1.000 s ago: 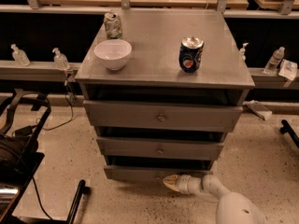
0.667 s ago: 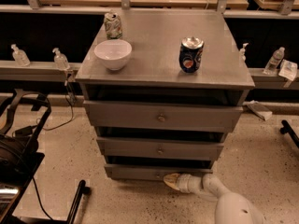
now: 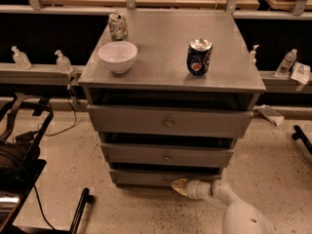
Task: Close bottom drawer
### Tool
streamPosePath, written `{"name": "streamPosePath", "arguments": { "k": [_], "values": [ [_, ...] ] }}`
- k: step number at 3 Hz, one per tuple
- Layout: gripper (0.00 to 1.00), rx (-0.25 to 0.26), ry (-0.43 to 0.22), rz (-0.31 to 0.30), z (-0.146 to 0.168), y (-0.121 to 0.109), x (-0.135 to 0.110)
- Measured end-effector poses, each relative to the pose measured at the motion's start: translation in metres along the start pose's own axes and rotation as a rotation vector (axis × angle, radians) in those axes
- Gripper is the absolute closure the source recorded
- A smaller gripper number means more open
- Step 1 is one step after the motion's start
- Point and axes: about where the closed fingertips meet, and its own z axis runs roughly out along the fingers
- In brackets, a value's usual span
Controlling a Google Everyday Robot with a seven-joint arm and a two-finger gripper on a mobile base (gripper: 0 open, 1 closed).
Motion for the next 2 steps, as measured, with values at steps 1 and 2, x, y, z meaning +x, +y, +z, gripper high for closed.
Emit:
{"name": "streamPosePath", "arguments": {
  "k": [1, 2],
  "values": [
    [1.00, -0.001, -0.019, 0.025, -0.005, 0.002, -0.001],
    [1.00, -0.027, -0.046, 0.042, -0.013, 0.013, -0.005]
  ]
}}
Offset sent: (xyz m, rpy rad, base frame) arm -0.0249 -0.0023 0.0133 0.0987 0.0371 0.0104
